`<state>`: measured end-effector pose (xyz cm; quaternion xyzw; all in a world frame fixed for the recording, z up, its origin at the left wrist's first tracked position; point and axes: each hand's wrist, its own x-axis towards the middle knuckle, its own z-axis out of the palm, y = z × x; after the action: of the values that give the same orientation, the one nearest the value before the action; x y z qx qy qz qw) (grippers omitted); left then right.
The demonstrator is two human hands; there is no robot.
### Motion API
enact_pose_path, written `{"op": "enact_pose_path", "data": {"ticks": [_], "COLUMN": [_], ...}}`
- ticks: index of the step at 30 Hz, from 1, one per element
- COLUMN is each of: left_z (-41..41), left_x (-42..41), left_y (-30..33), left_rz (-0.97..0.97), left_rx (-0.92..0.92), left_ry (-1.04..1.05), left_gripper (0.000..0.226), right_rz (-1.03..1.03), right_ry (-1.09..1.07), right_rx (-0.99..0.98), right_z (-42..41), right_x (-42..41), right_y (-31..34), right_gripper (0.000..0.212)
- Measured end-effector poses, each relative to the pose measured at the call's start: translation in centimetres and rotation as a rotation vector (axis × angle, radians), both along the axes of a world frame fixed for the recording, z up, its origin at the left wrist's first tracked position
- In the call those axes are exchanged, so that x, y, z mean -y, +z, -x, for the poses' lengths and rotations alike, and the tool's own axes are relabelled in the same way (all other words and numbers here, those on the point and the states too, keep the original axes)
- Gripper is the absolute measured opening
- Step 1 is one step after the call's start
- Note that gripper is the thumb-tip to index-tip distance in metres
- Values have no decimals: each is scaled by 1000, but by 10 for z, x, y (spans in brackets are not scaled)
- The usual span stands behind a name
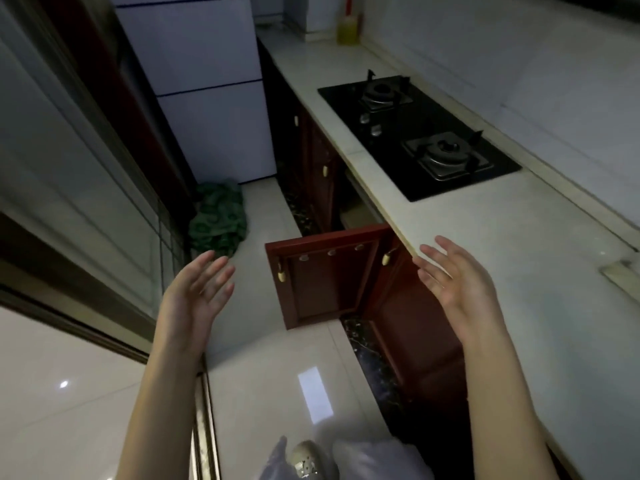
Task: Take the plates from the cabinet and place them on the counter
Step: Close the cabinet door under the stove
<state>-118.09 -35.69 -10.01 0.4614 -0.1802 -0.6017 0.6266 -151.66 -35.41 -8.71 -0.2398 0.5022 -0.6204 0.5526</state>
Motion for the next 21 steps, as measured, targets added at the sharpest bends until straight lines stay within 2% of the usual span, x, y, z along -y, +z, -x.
{"op": "enact_pose_path", "data": {"ticks": [11,16,21], "left_z": [-28,-24,-5], "left_x": [43,109,170], "left_y": [-41,-65,-106], "left_rz": [-25,-76,-230], "left_rx": [4,26,41], "left_ry": [-5,-32,-52], "left_gripper": [24,22,21], "right_rz": [-71,-172,-394], "right_ry": [298,291,251], "right_rx": [-61,-44,-18], "right_z": [-120,-145,-151], "right_x": [84,144,197], "right_y": [-31,-64,-106], "right_gripper": [26,29,38]}}
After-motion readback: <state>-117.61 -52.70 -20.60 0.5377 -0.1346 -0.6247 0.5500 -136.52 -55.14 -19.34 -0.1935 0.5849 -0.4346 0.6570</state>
